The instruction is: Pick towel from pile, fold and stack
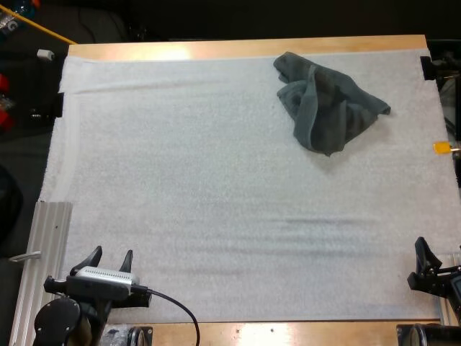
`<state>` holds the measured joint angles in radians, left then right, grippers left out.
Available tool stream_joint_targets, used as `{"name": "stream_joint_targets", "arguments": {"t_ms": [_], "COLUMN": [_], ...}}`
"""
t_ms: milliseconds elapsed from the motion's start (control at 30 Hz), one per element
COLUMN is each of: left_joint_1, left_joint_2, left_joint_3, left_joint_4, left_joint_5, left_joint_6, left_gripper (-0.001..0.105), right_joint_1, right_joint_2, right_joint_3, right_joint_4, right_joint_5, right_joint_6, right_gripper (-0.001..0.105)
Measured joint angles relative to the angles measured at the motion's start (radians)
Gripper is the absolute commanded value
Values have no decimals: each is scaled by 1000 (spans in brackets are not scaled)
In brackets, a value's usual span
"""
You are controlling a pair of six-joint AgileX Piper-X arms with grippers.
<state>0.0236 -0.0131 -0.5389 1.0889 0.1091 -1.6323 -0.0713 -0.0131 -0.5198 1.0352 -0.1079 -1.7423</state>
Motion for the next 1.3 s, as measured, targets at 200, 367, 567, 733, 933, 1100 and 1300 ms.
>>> {"name": "stream_joint_targets", "arguments": {"t_ms": [200, 367, 567, 733, 933, 1100, 1300], "left_joint_1": [0, -27, -101, -175, -274, -345, -356], "left_joint_2": [0, 0, 10, 105, 230, 327, 404], "left_joint_3": [0, -12, -81, -155, -243, -288, -311], "left_joint_4": [-26, -30, -63, -92, -116, -120, -121], "left_joint_5": [2, 61, 110, 148, 178, 202, 202], "left_joint_6": [0, -7, -8, -8, -8, -8, -8], "left_gripper": [58, 71, 71, 71, 71, 71, 71], "right_joint_1": [0, 0, 0, 0, 0, 0, 0], "right_joint_2": [2, 58, 153, 227, 299, 353, 448], "right_joint_3": [-18, -100, -214, -306, -417, -478, -486], "right_joint_4": [18, 63, 65, 87, 122, 143, 117], "right_joint_5": [0, -21, -115, -219, -347, -432, -468], "right_joint_6": [0, -8, -16, -23, -26, -28, -30], "right_gripper": [74, 74, 74, 74, 74, 74, 74]}}
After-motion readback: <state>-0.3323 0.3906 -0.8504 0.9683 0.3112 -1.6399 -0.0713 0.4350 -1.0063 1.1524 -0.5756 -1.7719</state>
